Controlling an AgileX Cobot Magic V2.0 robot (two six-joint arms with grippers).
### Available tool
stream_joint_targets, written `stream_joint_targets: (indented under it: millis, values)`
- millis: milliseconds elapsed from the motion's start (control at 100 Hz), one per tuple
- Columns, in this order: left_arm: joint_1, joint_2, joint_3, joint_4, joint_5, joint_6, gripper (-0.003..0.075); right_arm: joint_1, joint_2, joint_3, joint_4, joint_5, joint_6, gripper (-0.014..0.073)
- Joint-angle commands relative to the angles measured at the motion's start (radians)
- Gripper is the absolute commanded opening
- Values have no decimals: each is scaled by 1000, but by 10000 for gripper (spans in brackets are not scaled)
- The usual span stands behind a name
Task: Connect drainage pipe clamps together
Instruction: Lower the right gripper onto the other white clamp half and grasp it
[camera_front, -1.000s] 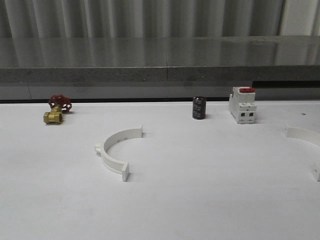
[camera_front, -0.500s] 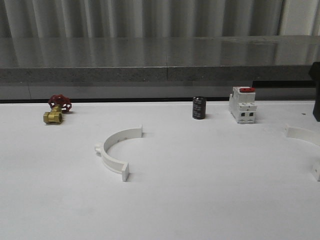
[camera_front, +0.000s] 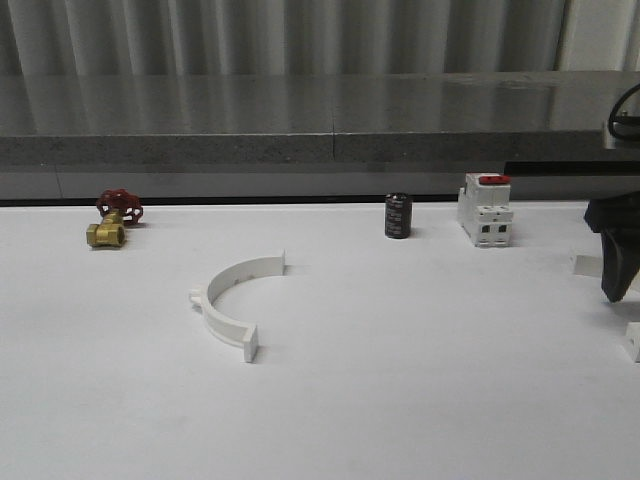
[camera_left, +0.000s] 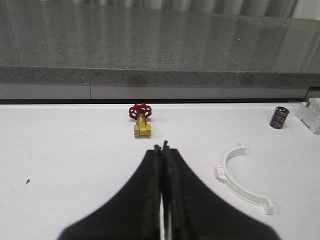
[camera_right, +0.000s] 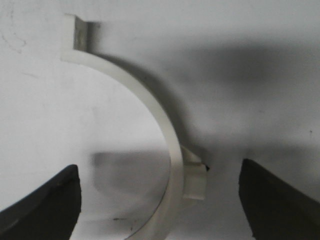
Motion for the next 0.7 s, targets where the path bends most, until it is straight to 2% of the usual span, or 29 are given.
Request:
stream_joint_targets:
  millis: [0, 230, 300, 400, 590, 690]
  values:
    - [5, 8, -28, 1, -71, 2, -20, -8, -28, -29, -15, -32, -14, 634]
    - [5, 8, -28, 1, -71, 2, -20, -8, -9, -29, -14, -14, -9, 630]
    - [5, 8, -28, 1, -71, 2, -20, -8, -9, -29, -14, -11, -2, 588]
    - [5, 8, -28, 1, -71, 2, -20, -8, -9, -29, -14, -4, 10, 444]
    - [5, 8, -28, 1, -71, 2, -20, -8, -9, -29, -14, 24, 14, 58]
    - [5, 8, -28, 1, -71, 2, -20, -8, -9, -29, -14, 28, 13, -53]
